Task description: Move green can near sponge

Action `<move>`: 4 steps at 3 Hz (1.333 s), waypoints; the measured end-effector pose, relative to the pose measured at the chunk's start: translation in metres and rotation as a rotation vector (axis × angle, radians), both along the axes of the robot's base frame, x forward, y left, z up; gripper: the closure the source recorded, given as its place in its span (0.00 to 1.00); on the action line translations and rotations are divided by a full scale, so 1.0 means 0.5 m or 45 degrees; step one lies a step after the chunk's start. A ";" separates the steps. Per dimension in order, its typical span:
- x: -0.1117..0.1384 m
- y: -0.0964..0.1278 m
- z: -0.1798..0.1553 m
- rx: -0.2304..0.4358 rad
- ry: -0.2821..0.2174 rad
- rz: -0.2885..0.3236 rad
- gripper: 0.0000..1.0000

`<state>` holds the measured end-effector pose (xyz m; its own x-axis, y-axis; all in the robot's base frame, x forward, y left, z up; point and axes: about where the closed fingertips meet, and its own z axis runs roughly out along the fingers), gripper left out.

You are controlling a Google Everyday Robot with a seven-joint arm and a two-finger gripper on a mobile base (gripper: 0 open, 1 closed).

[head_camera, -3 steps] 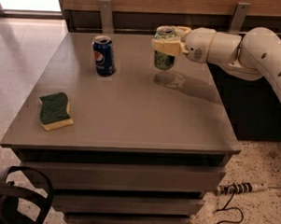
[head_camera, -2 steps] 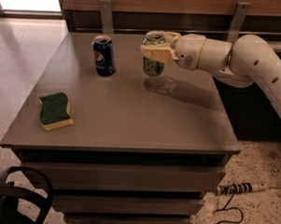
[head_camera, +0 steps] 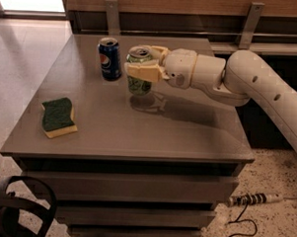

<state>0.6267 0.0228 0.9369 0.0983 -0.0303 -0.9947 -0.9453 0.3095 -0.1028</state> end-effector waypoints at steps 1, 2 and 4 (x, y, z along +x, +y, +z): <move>-0.071 0.052 -0.002 -0.039 -0.008 0.073 1.00; -0.120 0.086 -0.017 -0.076 -0.015 0.107 1.00; -0.169 0.136 -0.058 -0.023 0.006 0.150 1.00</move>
Offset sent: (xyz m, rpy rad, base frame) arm -0.0889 0.0595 -0.0214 -0.0960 -0.0158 0.1059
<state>0.5423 0.0908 0.9081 0.0979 -0.0371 -0.9945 -0.9754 0.1946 -0.1032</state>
